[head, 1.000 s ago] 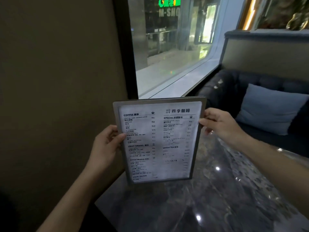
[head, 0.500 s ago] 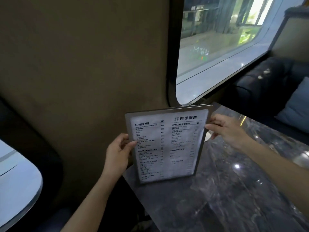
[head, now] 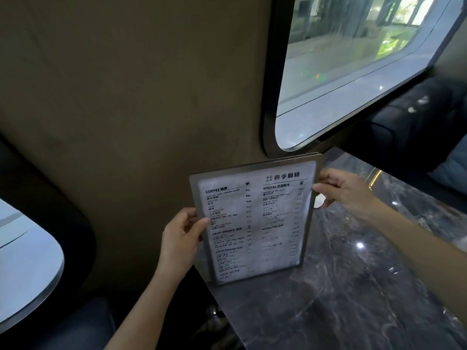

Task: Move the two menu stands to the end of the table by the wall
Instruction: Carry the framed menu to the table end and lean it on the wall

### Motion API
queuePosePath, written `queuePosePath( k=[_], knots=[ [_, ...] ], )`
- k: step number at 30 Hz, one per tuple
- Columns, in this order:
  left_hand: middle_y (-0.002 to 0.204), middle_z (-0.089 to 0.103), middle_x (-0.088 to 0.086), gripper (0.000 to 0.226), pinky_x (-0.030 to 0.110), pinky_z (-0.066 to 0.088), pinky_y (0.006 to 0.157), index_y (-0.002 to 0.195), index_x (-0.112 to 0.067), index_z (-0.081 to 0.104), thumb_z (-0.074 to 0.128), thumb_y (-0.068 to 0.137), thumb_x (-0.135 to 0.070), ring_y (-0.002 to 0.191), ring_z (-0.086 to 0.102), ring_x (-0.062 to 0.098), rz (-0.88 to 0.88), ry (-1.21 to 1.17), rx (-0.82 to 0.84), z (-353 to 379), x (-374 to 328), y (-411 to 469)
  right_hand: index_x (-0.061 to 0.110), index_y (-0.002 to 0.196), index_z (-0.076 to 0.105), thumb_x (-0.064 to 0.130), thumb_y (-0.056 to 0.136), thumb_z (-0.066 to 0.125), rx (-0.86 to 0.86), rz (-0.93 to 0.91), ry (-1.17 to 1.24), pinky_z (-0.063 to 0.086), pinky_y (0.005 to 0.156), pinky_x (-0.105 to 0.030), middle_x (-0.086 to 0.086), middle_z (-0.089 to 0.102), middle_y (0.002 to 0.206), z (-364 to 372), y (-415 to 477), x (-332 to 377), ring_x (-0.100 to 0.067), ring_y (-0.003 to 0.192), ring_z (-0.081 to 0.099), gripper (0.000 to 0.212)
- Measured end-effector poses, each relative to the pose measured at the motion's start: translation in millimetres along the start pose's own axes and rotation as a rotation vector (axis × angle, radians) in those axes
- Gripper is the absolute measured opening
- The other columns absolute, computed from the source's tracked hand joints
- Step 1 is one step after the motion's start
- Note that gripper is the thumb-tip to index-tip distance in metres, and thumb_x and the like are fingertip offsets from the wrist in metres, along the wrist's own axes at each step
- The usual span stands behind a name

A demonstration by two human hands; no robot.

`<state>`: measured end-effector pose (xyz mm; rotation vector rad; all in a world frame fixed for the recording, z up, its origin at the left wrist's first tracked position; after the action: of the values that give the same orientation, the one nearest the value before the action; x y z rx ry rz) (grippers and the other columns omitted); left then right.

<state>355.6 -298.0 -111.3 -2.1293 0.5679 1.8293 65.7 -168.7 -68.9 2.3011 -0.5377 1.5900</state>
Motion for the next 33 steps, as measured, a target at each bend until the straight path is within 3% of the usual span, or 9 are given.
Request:
queuePosePath(
  k=[3,7,12,16,19,23,25,28,33],
  knots=[
    [0.084,0.073,-0.017,0.018,0.013,0.053,0.056,0.082,-0.030,0.062,0.059,0.085,-0.013,0.078,0.069,0.004,-0.009,-0.043,0.004,1,4,-3,0.019,0.089,0.060,0.003,0.084,0.055,0.000,0.014,0.002,0.050,0.050,-0.020,0.001,0.066,0.085,2,1,-7,-0.003,0.067,0.062,0.017],
    [0.088,0.073,-0.012,0.016,0.015,0.054,0.060,0.086,-0.030,0.062,0.060,0.083,-0.015,0.082,0.069,0.005,-0.017,-0.070,0.009,0,8,-8,0.014,0.100,0.061,0.011,0.082,0.059,0.046,0.066,-0.052,0.050,0.058,-0.021,0.005,0.067,0.089,14,-7,-33,-0.002,0.074,0.063,0.018],
    [0.096,0.068,0.000,0.021,0.027,0.054,0.072,0.095,-0.026,0.060,0.065,0.078,-0.015,0.089,0.067,0.011,-0.129,-0.042,0.038,2,32,-15,0.032,0.086,0.063,0.017,0.084,0.059,0.057,0.166,-0.042,0.051,0.069,-0.031,0.019,0.072,0.084,27,-26,-64,0.001,0.080,0.064,0.016],
    [0.088,0.071,-0.005,0.021,0.035,0.053,0.080,0.084,-0.024,0.064,0.064,0.079,-0.004,0.088,0.067,0.013,-0.239,-0.004,0.075,9,58,-31,0.017,0.095,0.063,0.018,0.086,0.056,0.101,0.219,-0.213,0.051,0.082,-0.047,-0.004,0.070,0.094,36,-39,-84,-0.022,0.090,0.065,0.011],
    [0.086,0.071,0.001,0.021,0.042,0.053,0.082,0.082,-0.019,0.064,0.061,0.080,0.001,0.088,0.067,0.020,-0.248,-0.009,0.045,7,63,-35,0.010,0.097,0.061,0.018,0.089,0.051,0.153,0.213,-0.310,0.051,0.085,-0.044,-0.005,0.068,0.097,45,-41,-87,-0.018,0.091,0.063,0.014],
    [0.081,0.074,-0.010,0.023,0.023,0.056,0.070,0.082,-0.022,0.064,0.062,0.080,0.001,0.084,0.068,0.010,-0.209,0.029,0.016,6,63,-46,0.008,0.092,0.059,0.018,0.090,0.051,0.112,0.198,-0.320,0.050,0.083,-0.045,-0.009,0.068,0.095,46,-34,-92,-0.021,0.088,0.063,0.013],
    [0.083,0.073,-0.014,0.023,0.022,0.056,0.067,0.082,-0.022,0.064,0.061,0.080,0.001,0.084,0.068,0.008,-0.227,0.006,-0.022,5,67,-57,0.011,0.089,0.059,0.020,0.090,0.051,0.106,0.197,-0.318,0.052,0.078,-0.040,-0.008,0.068,0.092,48,-31,-98,-0.020,0.087,0.064,0.012],
    [0.082,0.074,-0.010,0.026,0.022,0.055,0.065,0.077,-0.024,0.066,0.063,0.079,0.001,0.081,0.069,0.007,-0.240,-0.024,-0.080,4,73,-72,0.022,0.092,0.059,0.023,0.090,0.050,0.139,0.212,-0.276,0.049,0.070,-0.029,-0.003,0.068,0.092,56,-27,-108,-0.016,0.087,0.064,0.009],
    [0.081,0.071,0.002,0.026,0.021,0.053,0.066,0.077,-0.030,0.065,0.070,0.075,-0.005,0.079,0.066,0.009,-0.248,0.070,-0.113,2,83,-86,0.018,0.106,0.055,0.023,0.088,0.053,0.225,0.272,-0.344,0.043,0.068,-0.025,0.000,0.064,0.096,66,-31,-132,-0.005,0.080,0.056,0.019]
  ],
)
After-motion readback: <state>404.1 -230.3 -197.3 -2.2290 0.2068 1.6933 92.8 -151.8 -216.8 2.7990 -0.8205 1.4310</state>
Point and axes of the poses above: each hand's wrist, its own y-axis towards the middle knuckle, its own z-axis out of the palm, x = y × z, the point moved 8 cm from there along y, towards the middle knuckle
